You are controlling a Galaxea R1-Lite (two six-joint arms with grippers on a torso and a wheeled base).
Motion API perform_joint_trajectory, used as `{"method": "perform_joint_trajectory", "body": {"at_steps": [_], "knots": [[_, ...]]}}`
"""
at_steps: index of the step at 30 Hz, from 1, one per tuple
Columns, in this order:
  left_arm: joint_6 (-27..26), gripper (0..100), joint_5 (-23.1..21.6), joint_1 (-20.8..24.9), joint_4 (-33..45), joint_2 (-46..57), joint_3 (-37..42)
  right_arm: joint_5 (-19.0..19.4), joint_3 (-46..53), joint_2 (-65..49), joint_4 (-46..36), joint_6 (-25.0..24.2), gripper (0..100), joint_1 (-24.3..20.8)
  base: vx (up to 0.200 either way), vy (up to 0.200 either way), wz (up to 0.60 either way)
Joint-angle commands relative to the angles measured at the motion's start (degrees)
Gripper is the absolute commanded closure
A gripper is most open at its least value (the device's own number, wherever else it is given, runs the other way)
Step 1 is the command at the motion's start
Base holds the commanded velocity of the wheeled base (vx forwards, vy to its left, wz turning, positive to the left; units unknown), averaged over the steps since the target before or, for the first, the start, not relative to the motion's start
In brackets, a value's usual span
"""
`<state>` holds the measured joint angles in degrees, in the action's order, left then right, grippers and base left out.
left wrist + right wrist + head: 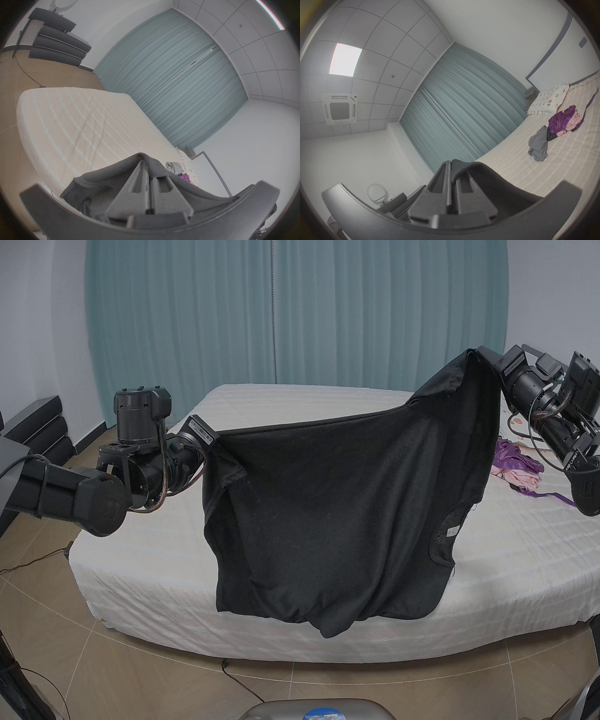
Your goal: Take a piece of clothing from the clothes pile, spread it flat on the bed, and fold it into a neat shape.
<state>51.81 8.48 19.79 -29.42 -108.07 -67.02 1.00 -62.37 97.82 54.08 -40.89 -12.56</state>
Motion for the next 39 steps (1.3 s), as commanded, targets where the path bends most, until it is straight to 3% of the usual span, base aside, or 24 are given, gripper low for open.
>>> {"method": "perform_joint_trajectory", "body": {"at_steps": [1, 23, 39], "knots": [[0.0, 100, 0.0, -0.4, 0.1, -2.6, -1.6, 0.1, -0.2, 2.5, 0.1, 0.0, 100, 0.0, 0.2, 0.0, 0.0], [0.0, 100, -1.8, -2.0, 0.2, -14.6, -10.8, -0.1, -4.0, 14.0, 2.9, 0.2, 100, 0.1, 0.2, 0.0, 0.0], [0.0, 100, -1.0, -2.4, 0.6, -24.3, -14.7, -3.7, -6.4, 24.9, 5.5, 2.5, 100, -0.4, 0.013, 0.0, 0.0]]}}
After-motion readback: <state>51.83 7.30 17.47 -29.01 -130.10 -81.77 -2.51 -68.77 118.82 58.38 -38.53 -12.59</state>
